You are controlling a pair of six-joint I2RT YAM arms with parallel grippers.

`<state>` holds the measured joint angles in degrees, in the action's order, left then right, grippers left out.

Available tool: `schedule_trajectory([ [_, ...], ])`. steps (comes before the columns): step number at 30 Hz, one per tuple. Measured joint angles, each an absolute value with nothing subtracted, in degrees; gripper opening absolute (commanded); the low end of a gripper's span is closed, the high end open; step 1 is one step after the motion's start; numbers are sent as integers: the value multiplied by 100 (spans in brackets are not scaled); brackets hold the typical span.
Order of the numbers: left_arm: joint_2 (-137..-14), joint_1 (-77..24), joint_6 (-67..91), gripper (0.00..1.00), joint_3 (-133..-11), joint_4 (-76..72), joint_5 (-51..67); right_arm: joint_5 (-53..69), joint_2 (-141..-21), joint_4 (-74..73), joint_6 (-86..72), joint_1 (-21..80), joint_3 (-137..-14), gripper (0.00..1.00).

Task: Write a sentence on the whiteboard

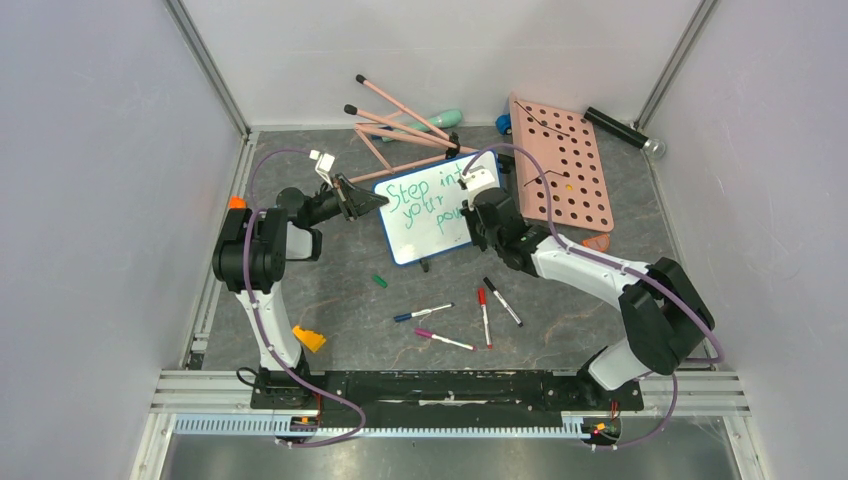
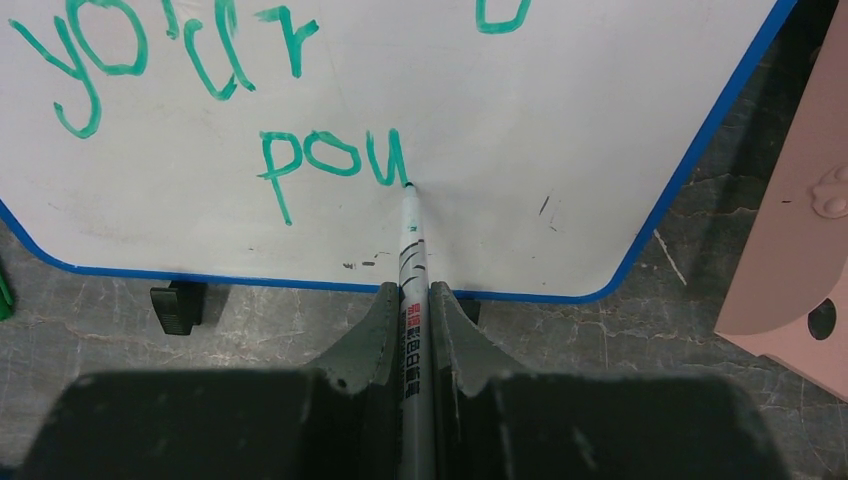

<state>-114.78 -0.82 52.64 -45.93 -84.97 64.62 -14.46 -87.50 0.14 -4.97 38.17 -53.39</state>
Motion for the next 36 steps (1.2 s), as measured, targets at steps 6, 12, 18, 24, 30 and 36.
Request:
schedule_trajectory([
  [6, -11478, -82, 5264, 2, -4593, -8497, 6460, -1483, -8753, -40, -508, 3741, -5389, 0],
  [12, -11478, -82, 5264, 2, -4595, -8497, 6462, -1509, -8809, -99, -508, 3677, -5655, 0],
  [18, -11478, -82, 5264, 2, -4595, -8497, 6462, -1507, -8799, -80, -513, 3673, -5680, 0],
  [24, -11478, -82, 5264, 2, -4595, -8497, 6464, -1525, -8425, -43, -532, 3673, -5393, 0],
  [30, -11478, -82, 5264, 2, -4595, -8497, 6462, -1533, -8215, -19, -537, 3623, -5240, 0],
  [36, -11478, -82, 5264, 2, -4598, -8497, 6462, -1505, -8263, 1, -537, 3607, -5229, 0],
])
